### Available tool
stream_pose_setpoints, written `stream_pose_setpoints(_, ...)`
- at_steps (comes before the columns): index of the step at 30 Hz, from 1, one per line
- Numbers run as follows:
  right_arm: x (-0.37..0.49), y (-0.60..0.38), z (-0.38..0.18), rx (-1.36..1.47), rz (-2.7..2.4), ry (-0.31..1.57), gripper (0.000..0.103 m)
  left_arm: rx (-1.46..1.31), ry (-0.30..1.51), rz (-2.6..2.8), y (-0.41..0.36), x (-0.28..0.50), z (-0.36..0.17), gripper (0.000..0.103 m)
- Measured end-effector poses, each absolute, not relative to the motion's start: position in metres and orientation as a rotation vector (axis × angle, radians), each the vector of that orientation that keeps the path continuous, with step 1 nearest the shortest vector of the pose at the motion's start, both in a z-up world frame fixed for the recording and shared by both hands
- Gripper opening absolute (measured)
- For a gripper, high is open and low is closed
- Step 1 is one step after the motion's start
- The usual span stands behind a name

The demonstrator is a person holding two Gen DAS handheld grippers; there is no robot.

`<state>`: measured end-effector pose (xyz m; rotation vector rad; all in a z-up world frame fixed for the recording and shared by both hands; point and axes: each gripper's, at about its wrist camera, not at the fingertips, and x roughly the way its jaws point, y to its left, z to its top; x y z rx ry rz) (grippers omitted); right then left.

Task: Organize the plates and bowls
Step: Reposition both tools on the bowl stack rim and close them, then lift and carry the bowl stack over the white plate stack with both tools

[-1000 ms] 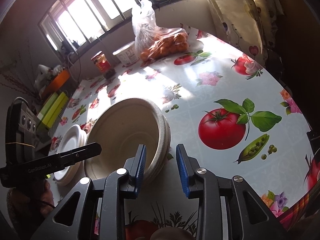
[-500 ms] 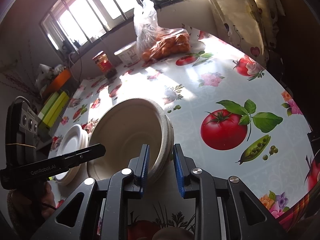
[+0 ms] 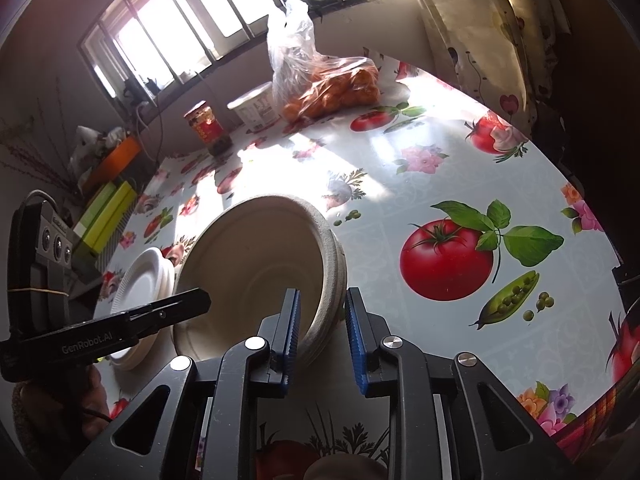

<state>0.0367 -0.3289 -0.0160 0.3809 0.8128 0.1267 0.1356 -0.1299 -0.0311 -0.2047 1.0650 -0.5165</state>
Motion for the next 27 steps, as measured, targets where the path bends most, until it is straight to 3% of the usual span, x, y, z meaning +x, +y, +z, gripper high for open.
stream_pose_setpoints(27, 0.044, -0.318, -0.002, 0.342, 0.168, 0.800, 0.022, -0.203, 1.017, -0.473, -0.113, 0.128, -0.010, 0.024)
